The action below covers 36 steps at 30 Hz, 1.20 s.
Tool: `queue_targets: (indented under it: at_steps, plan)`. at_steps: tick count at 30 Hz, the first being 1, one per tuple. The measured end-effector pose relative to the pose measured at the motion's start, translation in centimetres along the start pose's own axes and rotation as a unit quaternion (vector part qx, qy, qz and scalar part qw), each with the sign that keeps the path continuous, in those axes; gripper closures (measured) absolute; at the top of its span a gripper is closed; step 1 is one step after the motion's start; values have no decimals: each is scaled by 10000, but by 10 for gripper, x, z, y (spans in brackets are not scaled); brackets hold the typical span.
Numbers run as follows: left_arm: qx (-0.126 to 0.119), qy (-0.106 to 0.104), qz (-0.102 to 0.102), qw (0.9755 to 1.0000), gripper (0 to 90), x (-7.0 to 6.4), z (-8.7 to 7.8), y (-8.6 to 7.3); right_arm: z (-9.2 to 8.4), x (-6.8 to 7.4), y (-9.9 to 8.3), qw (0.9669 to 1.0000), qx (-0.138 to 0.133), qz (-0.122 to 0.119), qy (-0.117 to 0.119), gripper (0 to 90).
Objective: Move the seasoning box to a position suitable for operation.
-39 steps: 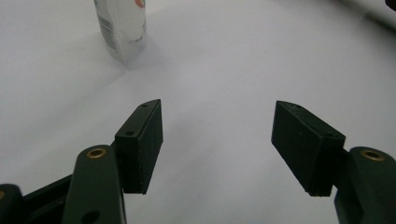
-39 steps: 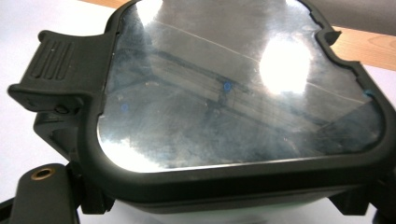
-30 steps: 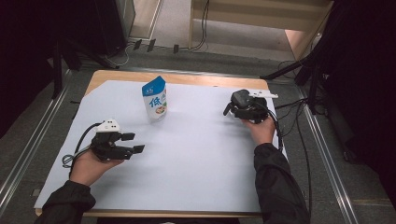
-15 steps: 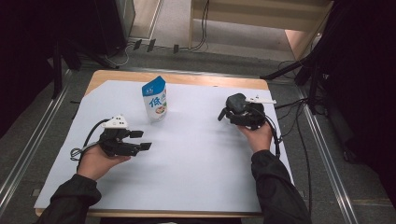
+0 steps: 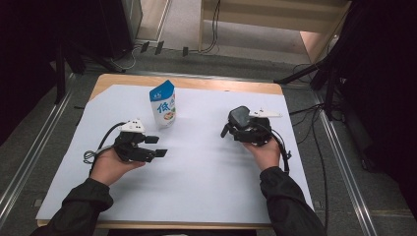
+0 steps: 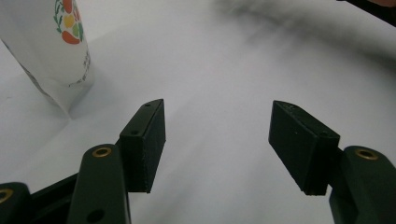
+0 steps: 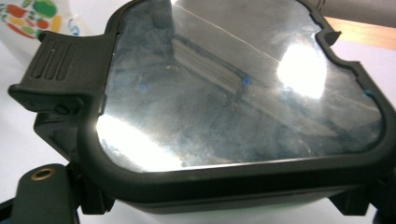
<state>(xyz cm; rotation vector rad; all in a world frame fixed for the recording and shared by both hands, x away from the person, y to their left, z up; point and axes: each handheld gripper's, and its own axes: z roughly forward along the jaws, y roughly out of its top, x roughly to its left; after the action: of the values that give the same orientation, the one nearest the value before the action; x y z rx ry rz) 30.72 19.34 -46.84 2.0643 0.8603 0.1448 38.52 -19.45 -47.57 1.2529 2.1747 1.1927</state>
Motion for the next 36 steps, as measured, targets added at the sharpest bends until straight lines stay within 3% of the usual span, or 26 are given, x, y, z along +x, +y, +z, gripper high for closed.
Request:
queue_targets:
  at_steps: [17,32,36]
  plan:
    - [29,5,-8,10000,365,1,3,1,15,55,-4,9983,123,-242,509,159]
    - [38,-8,1,10000,366,2,5,1,31,83,-8,9964,251,-357,721,159]
    - [74,-28,5,10000,366,2,6,1,38,93,-11,9951,323,-496,788,159]
